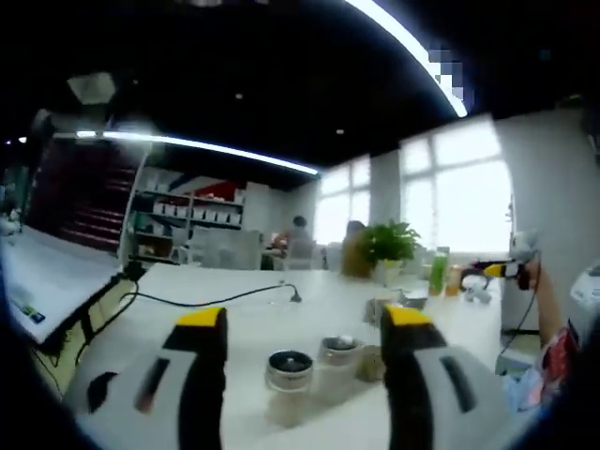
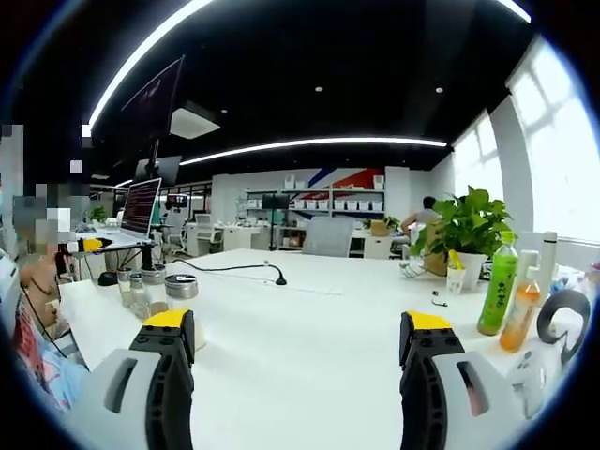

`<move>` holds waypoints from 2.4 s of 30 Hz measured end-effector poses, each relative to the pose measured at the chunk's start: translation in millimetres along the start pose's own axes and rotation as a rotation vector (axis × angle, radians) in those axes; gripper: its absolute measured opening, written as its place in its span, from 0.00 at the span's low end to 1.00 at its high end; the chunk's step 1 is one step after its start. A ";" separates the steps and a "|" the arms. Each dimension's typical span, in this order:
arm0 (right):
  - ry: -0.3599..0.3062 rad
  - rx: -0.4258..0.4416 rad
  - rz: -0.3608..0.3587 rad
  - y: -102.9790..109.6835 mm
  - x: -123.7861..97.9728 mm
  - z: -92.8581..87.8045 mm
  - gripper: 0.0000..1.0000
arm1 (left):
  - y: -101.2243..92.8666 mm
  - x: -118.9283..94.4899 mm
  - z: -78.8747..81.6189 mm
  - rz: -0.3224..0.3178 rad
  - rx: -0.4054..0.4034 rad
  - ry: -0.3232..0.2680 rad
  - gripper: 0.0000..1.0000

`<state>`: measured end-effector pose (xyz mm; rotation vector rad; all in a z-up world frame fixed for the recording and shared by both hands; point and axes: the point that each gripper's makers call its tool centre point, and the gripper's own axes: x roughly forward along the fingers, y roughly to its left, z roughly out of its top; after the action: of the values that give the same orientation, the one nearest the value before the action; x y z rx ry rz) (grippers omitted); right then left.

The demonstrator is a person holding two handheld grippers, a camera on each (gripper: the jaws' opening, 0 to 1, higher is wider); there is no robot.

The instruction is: Rotate the seasoning bottle until the label or dispensing opening points toward the visible target arrow and the bottle remains upright within the marked orientation range

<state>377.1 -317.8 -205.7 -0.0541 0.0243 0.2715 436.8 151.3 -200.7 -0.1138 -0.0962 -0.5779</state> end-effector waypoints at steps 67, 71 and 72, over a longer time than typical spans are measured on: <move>-0.026 -0.034 -0.046 -6.8 -13.1 13.5 0.94 | 19.4 -63.1 35.5 0.244 0.158 0.063 1.00; -0.020 -0.026 -0.050 -8.8 -12.3 12.2 0.94 | 19.0 -62.7 34.8 0.249 0.163 0.065 1.00; -0.018 -0.025 -0.050 -8.5 -12.0 11.8 0.94 | 19.5 -62.8 35.4 0.246 0.160 0.064 1.00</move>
<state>368.0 -328.5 -193.1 -0.0774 0.0015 0.2225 393.1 206.0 -174.9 0.0478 -0.0646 -0.3261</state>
